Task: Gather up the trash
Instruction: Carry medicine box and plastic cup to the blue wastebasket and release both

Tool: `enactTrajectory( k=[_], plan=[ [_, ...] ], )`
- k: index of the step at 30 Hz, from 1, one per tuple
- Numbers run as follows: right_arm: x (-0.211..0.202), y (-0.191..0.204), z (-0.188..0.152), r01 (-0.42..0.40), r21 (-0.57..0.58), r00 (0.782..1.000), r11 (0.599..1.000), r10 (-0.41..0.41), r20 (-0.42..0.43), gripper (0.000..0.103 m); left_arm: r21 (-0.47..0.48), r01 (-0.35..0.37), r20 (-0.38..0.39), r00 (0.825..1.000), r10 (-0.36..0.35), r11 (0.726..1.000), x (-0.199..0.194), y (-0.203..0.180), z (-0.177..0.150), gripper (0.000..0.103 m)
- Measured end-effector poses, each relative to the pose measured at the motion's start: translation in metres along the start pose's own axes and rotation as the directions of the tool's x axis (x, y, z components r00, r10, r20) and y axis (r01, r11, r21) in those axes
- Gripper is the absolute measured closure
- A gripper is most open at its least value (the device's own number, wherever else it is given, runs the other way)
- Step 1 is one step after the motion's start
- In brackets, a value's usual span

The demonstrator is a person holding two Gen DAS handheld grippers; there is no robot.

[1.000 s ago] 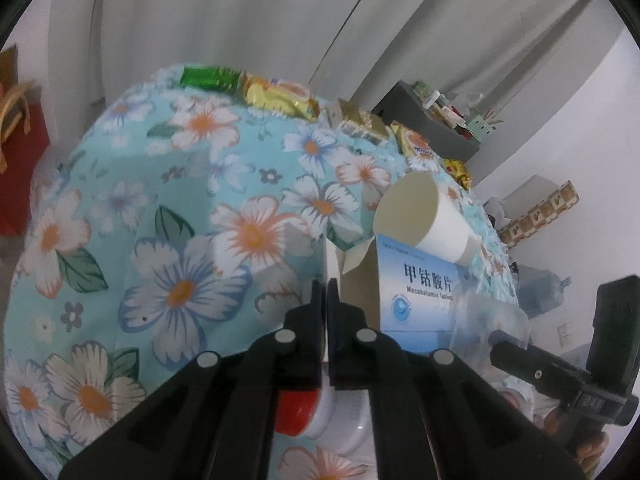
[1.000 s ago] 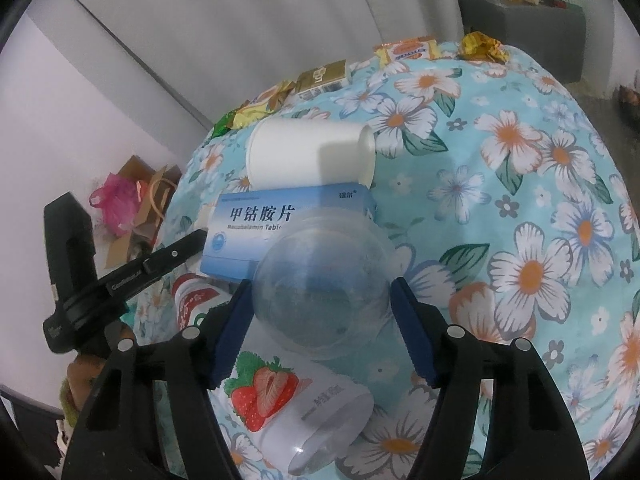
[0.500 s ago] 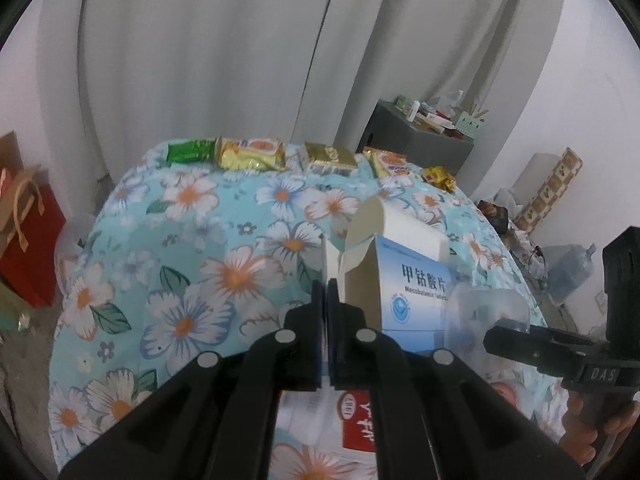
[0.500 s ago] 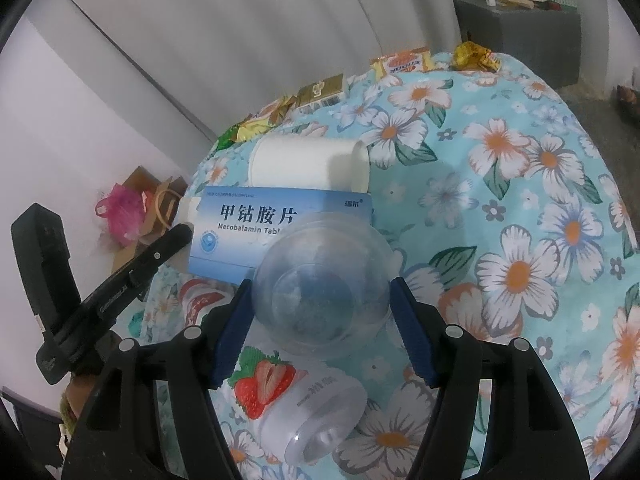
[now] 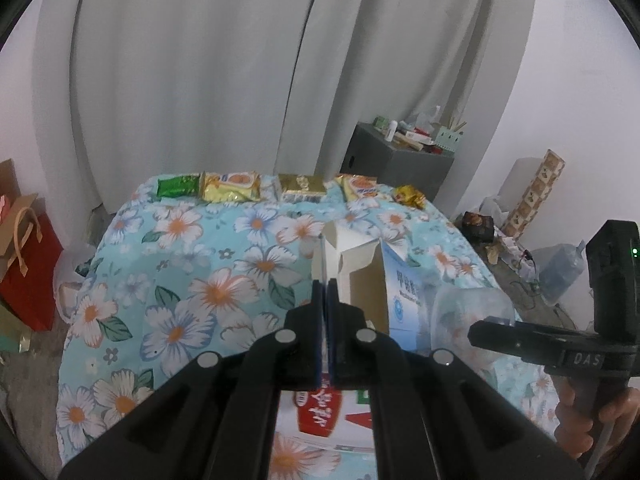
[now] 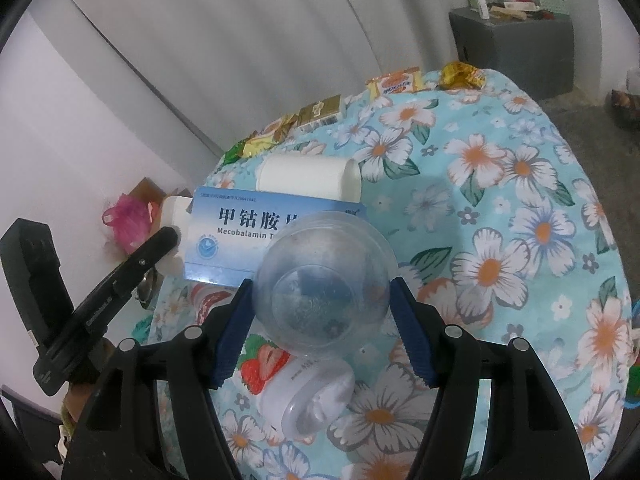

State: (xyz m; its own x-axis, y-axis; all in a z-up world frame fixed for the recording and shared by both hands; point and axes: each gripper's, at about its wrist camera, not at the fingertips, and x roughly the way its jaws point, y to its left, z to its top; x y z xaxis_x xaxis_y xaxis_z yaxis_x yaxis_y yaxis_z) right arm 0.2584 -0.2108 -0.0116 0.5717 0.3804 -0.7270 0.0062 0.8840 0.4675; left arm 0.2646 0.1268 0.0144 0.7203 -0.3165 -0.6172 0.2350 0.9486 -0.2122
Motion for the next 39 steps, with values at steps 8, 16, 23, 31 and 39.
enactTrajectory(
  k=[8,16,23,31,39],
  plan=[
    [-0.019,-0.003,-0.001,-0.002,0.011,1.000,1.000,0.002,0.030,0.040,0.035,0.020,0.050,0.998,-0.022,0.999,-0.017,-0.018,0.004,0.102],
    [-0.031,-0.006,-0.002,-0.014,0.032,0.998,0.999,0.012,0.061,0.040,0.054,0.025,0.095,0.995,-0.031,0.998,-0.032,-0.031,0.004,0.102],
    [-0.046,-0.013,-0.004,-0.025,0.061,0.995,0.998,0.019,0.095,0.040,0.042,0.063,0.137,0.988,-0.068,0.997,-0.047,-0.037,0.006,0.102],
    [-0.065,-0.021,-0.007,-0.034,0.084,0.991,0.996,0.023,0.130,0.040,-0.027,0.110,0.170,0.980,-0.104,0.994,-0.066,-0.031,0.010,0.102],
    [-0.090,-0.033,-0.013,-0.035,0.113,0.984,0.993,0.015,0.176,0.040,-0.042,0.120,0.176,0.978,-0.111,0.992,-0.076,-0.032,0.011,0.102]
  ],
)
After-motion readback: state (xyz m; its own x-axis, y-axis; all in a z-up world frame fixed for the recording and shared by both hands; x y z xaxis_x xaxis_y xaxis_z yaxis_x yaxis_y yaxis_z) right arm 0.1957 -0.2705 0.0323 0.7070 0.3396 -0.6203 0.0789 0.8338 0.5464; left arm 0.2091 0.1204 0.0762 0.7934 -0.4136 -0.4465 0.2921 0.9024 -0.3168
